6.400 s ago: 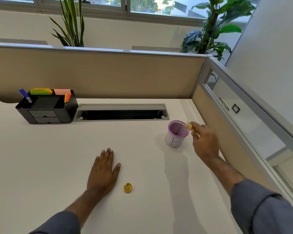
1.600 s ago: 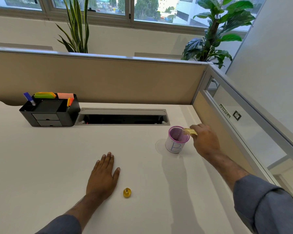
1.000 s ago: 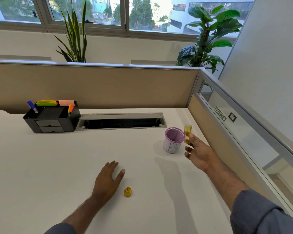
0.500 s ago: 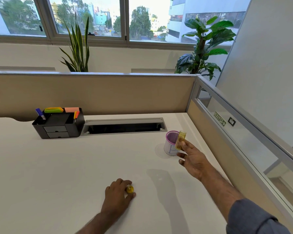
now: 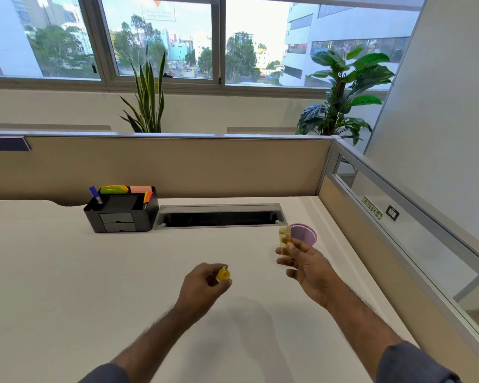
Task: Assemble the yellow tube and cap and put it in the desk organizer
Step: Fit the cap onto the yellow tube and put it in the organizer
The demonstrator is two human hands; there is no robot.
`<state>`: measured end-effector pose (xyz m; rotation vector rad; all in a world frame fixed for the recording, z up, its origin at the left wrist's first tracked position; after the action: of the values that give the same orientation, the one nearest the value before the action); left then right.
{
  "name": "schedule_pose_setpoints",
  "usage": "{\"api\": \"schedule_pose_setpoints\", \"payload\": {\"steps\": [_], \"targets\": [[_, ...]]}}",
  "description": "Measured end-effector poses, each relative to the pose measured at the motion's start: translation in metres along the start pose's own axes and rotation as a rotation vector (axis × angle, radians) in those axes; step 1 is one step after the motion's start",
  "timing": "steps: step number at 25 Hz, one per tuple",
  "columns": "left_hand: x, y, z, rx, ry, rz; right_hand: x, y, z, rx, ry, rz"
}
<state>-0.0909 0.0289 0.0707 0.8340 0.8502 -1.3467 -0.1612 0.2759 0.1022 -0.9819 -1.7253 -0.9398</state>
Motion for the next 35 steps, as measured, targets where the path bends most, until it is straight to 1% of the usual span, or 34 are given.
{"api": "schedule_pose_setpoints", "payload": {"steps": [3,6,10,12,15,20,27,35], "targets": [[-0.029,-0.004,0.020,0.036,-0.033,-0.083,0.003,0.002,-0.025,0.055,0.116,0.031],[-0.048,-0.005,0.036,0.053,-0.048,-0.106,0.007,0.004,-0.049,0.113,0.216,0.074],[-0.058,-0.002,0.055,-0.015,0.021,-0.101,0.011,0.006,-0.075,0.139,0.312,0.102],[-0.057,-0.001,0.060,-0.019,0.084,-0.107,0.013,0.006,-0.083,0.141,0.331,0.123],[-0.057,0.002,0.064,0.019,0.140,-0.141,0.017,0.005,-0.091,0.114,0.350,0.142],[-0.058,0.008,0.067,0.086,0.127,-0.194,0.017,0.005,-0.102,0.107,0.374,0.145],[-0.049,0.011,0.076,0.136,0.158,-0.141,0.018,0.002,-0.118,0.135,0.421,0.151],[-0.035,0.012,0.091,0.161,0.203,-0.122,0.017,0.000,-0.141,0.177,0.433,0.166]]}}
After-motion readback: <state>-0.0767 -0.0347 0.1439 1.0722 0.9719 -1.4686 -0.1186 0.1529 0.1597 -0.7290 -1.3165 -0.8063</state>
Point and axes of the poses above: each hand's wrist, its own y-axis away from the middle knuckle, its own z-axis out of the back of the hand, x = y × z, the point moved 5 cm from there along -y, towards the middle knuckle, and after that the axes turned 11 degrees about x, right-handed, at the moved point
